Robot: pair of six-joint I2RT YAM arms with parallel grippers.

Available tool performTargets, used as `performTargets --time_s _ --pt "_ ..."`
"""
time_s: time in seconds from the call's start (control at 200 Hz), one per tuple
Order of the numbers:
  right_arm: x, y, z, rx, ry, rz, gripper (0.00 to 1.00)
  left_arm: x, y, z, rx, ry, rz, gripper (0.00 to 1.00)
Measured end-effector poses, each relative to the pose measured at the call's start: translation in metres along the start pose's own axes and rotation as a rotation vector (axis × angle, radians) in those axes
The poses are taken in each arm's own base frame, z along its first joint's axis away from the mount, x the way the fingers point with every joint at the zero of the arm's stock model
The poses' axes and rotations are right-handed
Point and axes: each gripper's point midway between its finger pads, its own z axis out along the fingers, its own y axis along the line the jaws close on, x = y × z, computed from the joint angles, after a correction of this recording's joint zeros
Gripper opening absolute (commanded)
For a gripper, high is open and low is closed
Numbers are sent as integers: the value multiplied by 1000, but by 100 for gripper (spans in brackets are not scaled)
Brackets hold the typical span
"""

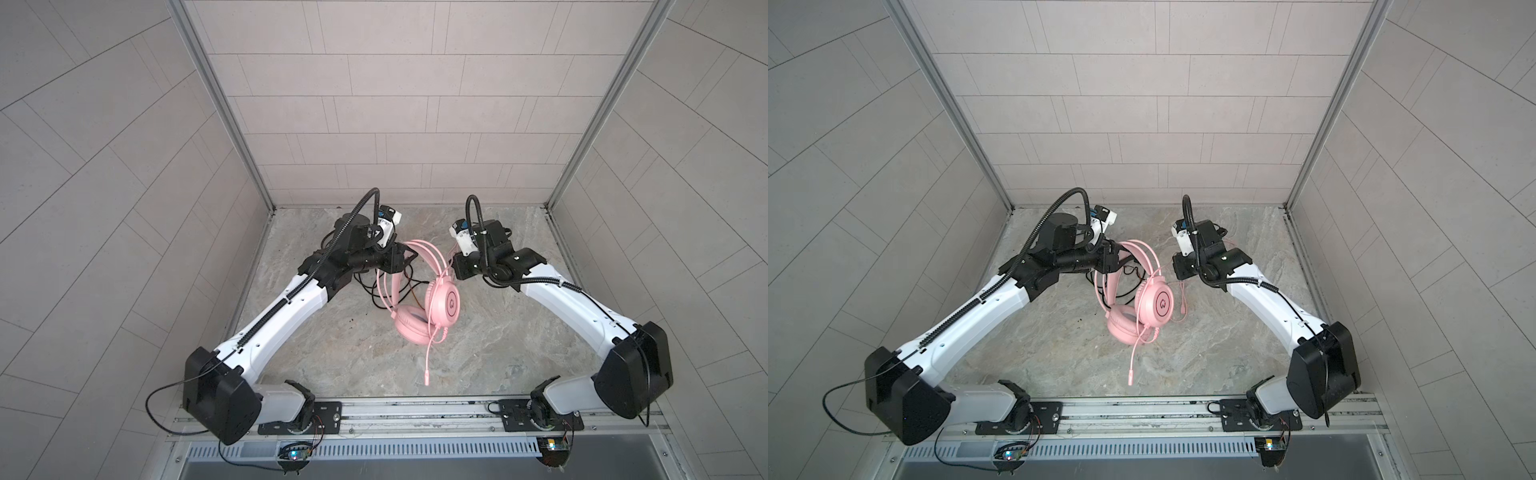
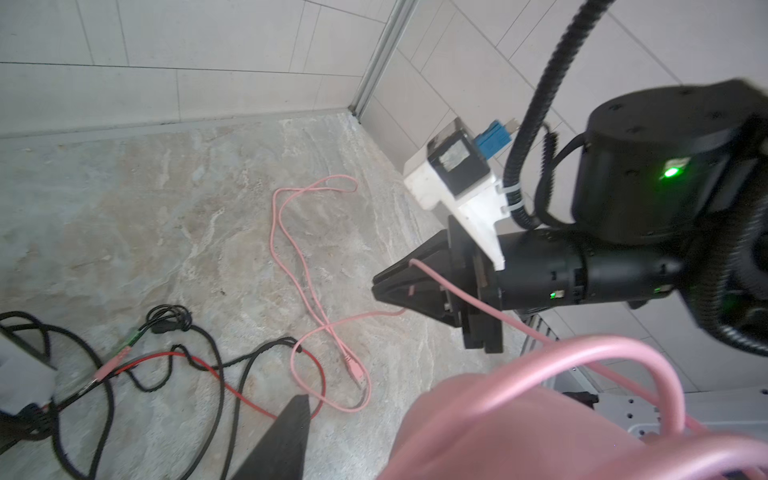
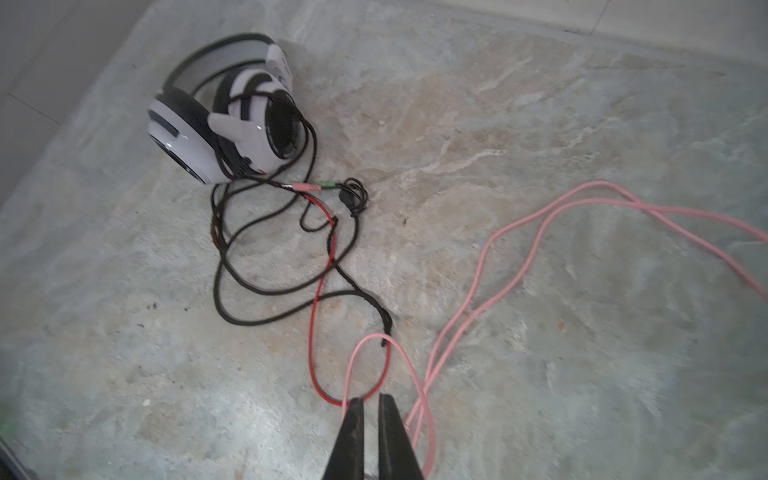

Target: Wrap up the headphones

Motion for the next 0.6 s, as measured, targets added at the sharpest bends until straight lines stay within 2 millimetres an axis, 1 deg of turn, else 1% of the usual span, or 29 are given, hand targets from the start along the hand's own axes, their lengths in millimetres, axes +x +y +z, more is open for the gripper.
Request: performTargets --time_s 0.085,0.195,0.225,0.34,0.43,0.6 --pt "1 8 10 -64 -42 43 18 -3 -6 2 48 -19 -23 0" --pt "2 16 20 -142 -105 98 31 -7 -11 3 95 -37 -51 0" --pt "1 18 22 -159 -125 115 34 -8 -13 2 107 -42 -57 0" --pt "-8 25 35 -222 -184 170 42 -14 -17 1 141 -62 -77 0" --pt "-14 33 52 -267 -211 194 46 -20 -17 -1 160 -89 -94 0" --pt "-4 53 91 -338 -198 231 48 -30 -5 -5 151 -128 -134 0"
